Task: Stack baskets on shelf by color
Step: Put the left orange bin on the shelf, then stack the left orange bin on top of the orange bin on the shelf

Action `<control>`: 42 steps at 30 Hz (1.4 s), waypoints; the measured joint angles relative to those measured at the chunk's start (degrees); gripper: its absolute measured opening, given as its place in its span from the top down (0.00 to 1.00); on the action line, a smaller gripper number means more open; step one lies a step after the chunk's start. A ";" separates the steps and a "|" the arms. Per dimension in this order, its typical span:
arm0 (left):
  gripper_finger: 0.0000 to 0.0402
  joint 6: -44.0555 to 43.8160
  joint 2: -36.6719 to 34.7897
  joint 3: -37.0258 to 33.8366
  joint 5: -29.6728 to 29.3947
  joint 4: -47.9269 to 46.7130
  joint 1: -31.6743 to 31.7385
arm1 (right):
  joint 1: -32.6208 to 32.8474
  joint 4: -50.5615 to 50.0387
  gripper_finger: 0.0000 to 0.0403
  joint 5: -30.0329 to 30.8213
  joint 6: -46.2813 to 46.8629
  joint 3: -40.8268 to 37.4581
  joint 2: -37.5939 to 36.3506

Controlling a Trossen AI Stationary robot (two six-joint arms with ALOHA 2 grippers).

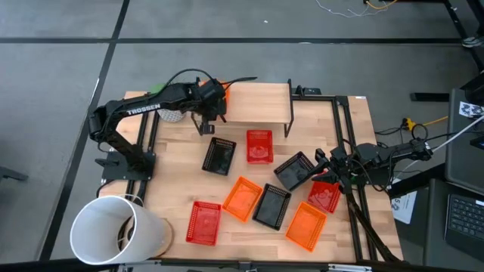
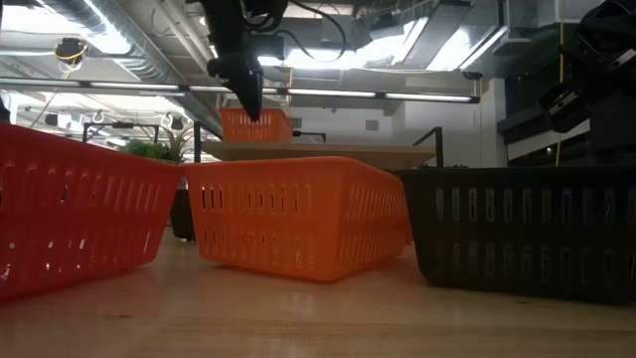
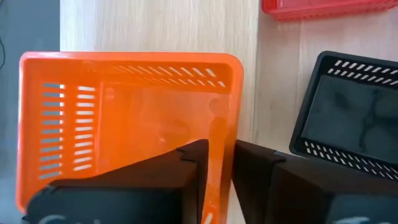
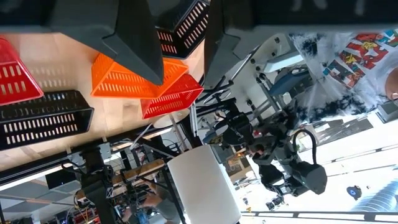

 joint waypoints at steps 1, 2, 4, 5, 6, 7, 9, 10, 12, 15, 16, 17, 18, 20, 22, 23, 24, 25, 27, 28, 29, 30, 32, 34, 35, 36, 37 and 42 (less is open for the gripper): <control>0.84 -0.50 0.00 0.00 -0.03 0.07 0.00 | 0.00 0.00 0.71 0.00 0.00 0.00 0.00; 0.84 -0.78 0.00 0.00 -0.08 0.12 0.00 | 0.00 0.00 0.71 0.00 0.00 0.00 0.00; 0.83 -0.90 0.00 0.00 -0.11 0.10 -0.08 | 0.00 0.00 0.71 0.00 0.00 0.00 0.00; 0.83 -0.90 0.00 0.00 -0.12 0.15 -0.13 | 0.00 0.00 0.71 0.00 0.00 0.00 0.00; 0.83 -0.90 0.00 0.00 -0.12 0.23 -0.17 | 0.00 0.00 0.71 0.00 0.00 0.00 0.00; 0.83 -0.88 0.00 0.00 -0.12 0.38 -0.17 | 0.00 0.00 0.71 0.00 0.00 0.00 0.00; 0.83 -0.90 -0.02 0.00 -0.16 0.56 -0.47 | 0.00 -0.01 0.71 0.00 0.00 0.00 0.00; 0.83 -0.85 -0.02 0.00 -0.42 0.54 -0.68 | 0.00 0.00 0.71 0.00 0.00 0.00 0.00; 0.83 -0.79 -0.02 0.00 -1.66 0.56 -1.18 | 0.00 -0.01 0.71 0.00 0.00 0.00 0.00; 0.83 -0.71 -0.02 0.00 -4.79 0.56 -1.98 | 0.00 -0.02 0.71 0.00 0.00 0.00 0.00; 0.83 -0.42 -0.02 0.00 -5.63 0.56 -2.24 | 0.00 0.00 0.71 0.00 0.00 0.00 0.00; 0.83 -0.01 -0.02 0.00 -6.38 0.56 -2.51 | 0.00 -0.02 0.71 0.00 0.00 0.00 0.00; 0.83 0.43 -0.02 0.00 -6.96 0.58 -2.80 | 0.00 -0.02 0.71 0.00 0.00 0.00 0.00; 0.83 0.56 -0.02 0.38 -7.51 0.24 -3.57 | 0.00 -0.01 0.71 0.00 0.00 0.00 0.00; 0.83 0.30 -0.02 2.11 -7.55 -1.21 -4.56 | 0.00 -0.02 0.71 -0.01 0.00 0.00 0.00; 0.83 0.30 -0.08 3.25 -7.55 -1.79 -5.20 | 0.00 -0.02 0.71 -0.02 0.00 0.00 0.00; 0.83 0.31 -0.09 4.41 -7.56 -2.38 -5.86 | 0.00 -0.02 0.71 -0.01 0.01 0.00 0.00; 0.83 0.32 -0.11 5.50 -7.55 -2.95 -6.56 | 0.00 -0.02 0.71 0.00 0.00 0.00 0.00; 0.83 -0.26 -0.09 8.16 -7.70 -4.28 -7.88 | 0.00 -0.02 0.71 0.00 0.00 0.00 0.00; 0.83 -1.30 -0.11 9.65 -8.05 -5.00 -8.53 | 0.00 -0.02 0.71 -0.02 0.00 0.00 0.00; 0.83 -2.69 -0.11 11.23 -8.27 -6.02 -9.12 | 0.00 -0.01 0.71 -0.01 0.01 0.00 0.00; 0.83 -4.50 -0.11 12.74 -8.26 -7.49 -9.71 | 0.00 -0.02 0.71 -0.02 0.00 0.00 0.00; 0.83 -9.29 -0.13 15.11 -7.21 -10.93 -10.99 | 0.00 -0.02 0.71 0.00 0.00 0.00 0.00; 0.83 -15.01 -0.16 16.37 -4.16 -14.41 -12.38 | 0.00 -0.02 0.71 0.00 0.01 0.00 0.00; 0.83 -17.67 -0.17 16.50 -1.77 -16.08 -13.13 | 0.00 -0.02 0.71 0.00 0.01 0.00 0.01; 0.83 -20.01 -0.17 16.48 0.95 -17.85 -13.90 | 0.00 -0.02 0.71 -0.02 0.00 0.00 0.00; 0.83 -21.81 -0.11 16.46 3.69 -19.74 -14.68 | 0.00 -0.02 0.71 -0.02 0.00 0.00 0.01; 0.83 -26.72 0.10 13.17 10.47 -22.69 -19.61 | 0.00 -0.02 0.71 -0.02 0.00 0.00 0.01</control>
